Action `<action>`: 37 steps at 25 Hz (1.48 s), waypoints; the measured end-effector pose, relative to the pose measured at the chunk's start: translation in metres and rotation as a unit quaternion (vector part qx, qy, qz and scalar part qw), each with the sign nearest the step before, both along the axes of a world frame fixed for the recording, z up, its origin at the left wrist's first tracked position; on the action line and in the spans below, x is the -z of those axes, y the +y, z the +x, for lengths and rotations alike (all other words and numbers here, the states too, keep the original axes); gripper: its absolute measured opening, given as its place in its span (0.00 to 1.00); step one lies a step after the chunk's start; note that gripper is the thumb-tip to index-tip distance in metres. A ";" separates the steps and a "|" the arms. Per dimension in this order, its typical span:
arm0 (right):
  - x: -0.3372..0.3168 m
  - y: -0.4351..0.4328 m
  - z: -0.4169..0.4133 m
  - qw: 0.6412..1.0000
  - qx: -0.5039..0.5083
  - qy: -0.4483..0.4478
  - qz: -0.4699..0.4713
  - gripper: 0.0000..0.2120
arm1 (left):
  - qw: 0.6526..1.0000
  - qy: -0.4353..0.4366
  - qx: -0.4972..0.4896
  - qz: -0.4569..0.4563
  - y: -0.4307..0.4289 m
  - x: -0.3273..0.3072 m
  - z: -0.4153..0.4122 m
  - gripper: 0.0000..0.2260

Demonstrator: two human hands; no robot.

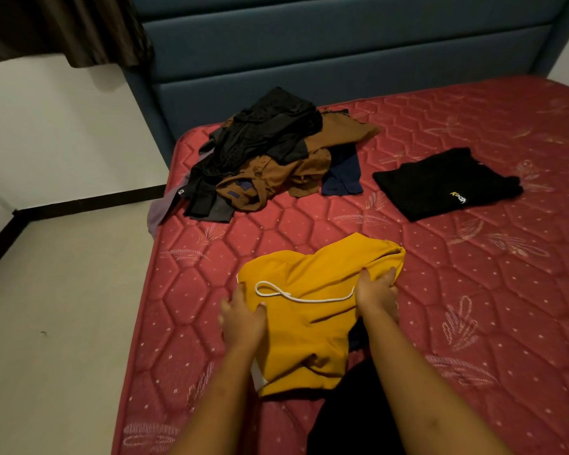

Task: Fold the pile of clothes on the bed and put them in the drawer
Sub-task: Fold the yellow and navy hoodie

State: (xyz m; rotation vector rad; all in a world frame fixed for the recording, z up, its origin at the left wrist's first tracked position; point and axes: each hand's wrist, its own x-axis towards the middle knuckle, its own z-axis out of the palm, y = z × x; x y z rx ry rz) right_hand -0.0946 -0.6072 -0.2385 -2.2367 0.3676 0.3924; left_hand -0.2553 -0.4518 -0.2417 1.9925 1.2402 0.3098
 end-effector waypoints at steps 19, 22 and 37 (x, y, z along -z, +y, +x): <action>-0.113 -0.069 0.117 0.933 -0.196 -0.278 -0.117 0.19 | 0.938 -0.220 0.124 -0.238 -0.050 -0.088 0.129 0.26; -0.145 -0.094 0.202 0.910 -0.155 -0.354 -0.148 0.17 | 0.915 -0.264 0.186 -0.242 -0.063 -0.107 0.219 0.26; 0.028 -0.080 0.339 0.921 -0.174 -0.136 -0.322 0.30 | 0.924 0.082 0.358 0.106 -0.022 0.046 0.305 0.34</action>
